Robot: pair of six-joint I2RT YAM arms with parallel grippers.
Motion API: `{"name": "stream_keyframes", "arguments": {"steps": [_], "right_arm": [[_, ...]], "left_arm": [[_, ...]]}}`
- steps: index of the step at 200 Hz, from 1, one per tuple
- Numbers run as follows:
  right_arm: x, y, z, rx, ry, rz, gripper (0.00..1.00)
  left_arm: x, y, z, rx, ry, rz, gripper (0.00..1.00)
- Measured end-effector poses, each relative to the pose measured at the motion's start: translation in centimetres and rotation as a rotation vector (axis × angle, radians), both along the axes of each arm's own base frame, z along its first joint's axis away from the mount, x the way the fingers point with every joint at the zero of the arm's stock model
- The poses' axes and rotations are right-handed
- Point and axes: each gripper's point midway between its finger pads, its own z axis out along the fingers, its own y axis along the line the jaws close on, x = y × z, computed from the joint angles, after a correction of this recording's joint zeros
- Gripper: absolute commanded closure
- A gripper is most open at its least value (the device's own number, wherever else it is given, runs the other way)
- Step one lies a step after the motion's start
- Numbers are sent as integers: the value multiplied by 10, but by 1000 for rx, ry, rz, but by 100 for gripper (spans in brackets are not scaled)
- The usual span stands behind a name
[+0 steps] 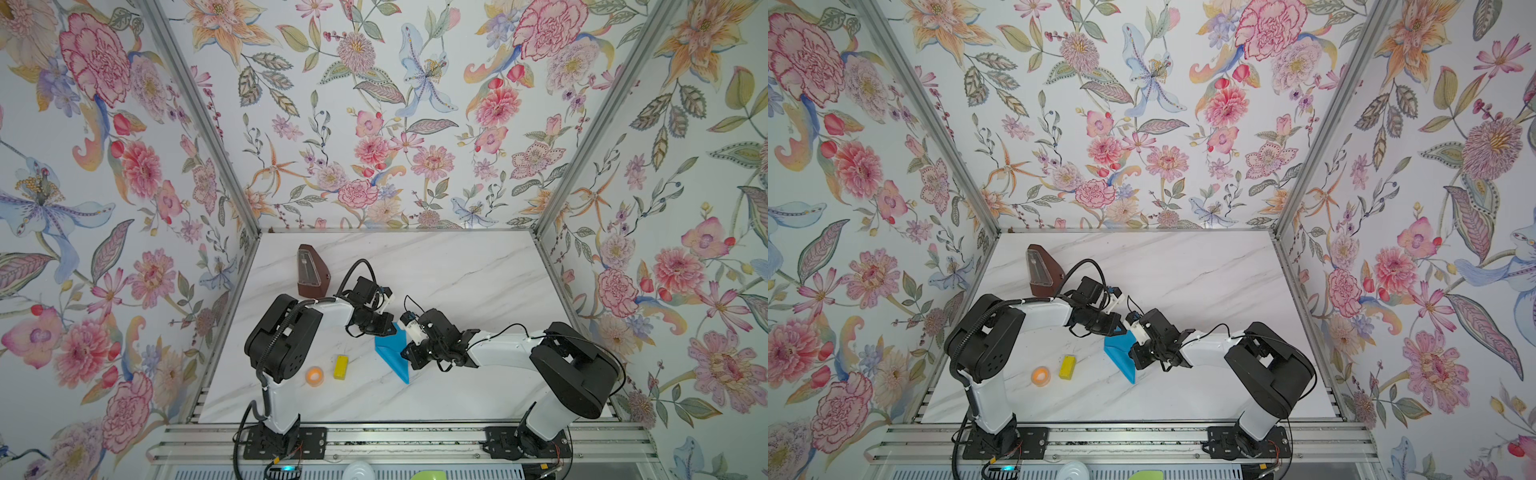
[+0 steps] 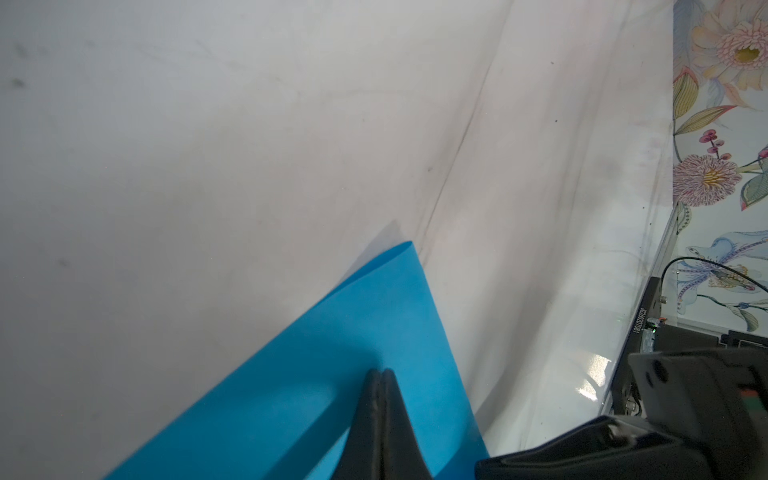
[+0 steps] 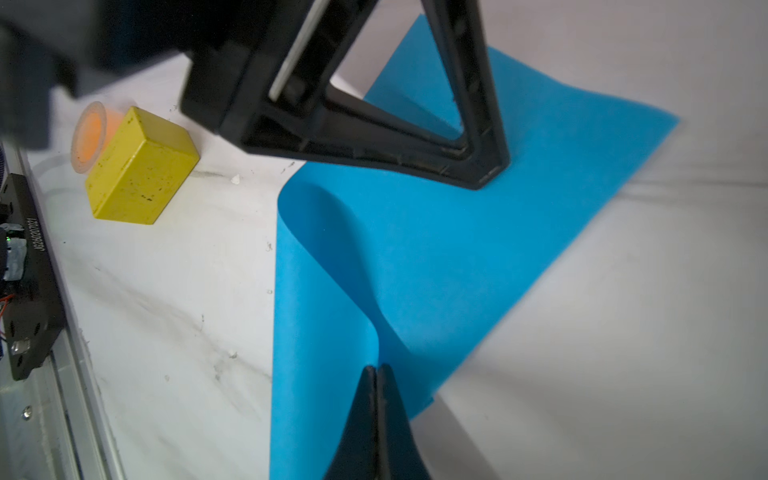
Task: Fold a paper plane with a square sheet of paper (fold left side to right side)
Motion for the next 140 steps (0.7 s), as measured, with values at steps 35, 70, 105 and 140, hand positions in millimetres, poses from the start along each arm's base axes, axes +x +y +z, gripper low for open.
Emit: {"name": "stream_keyframes", "arguments": {"steps": [35,70,105,140], "right_arm": [[2,0,0,2,-4,0,100],[2,0,-5,-4,2,1,100],[3,1,-5,2,-3,2,100],[4,3,-5,10,-4,5,100]], "left_arm": [[0,0,0,0,-1,-1,100],[0,0,0,0,-4,-5,100],[0,0,0,0,-5,-6,100],[0,0,0,0,-5,-6,100]]}}
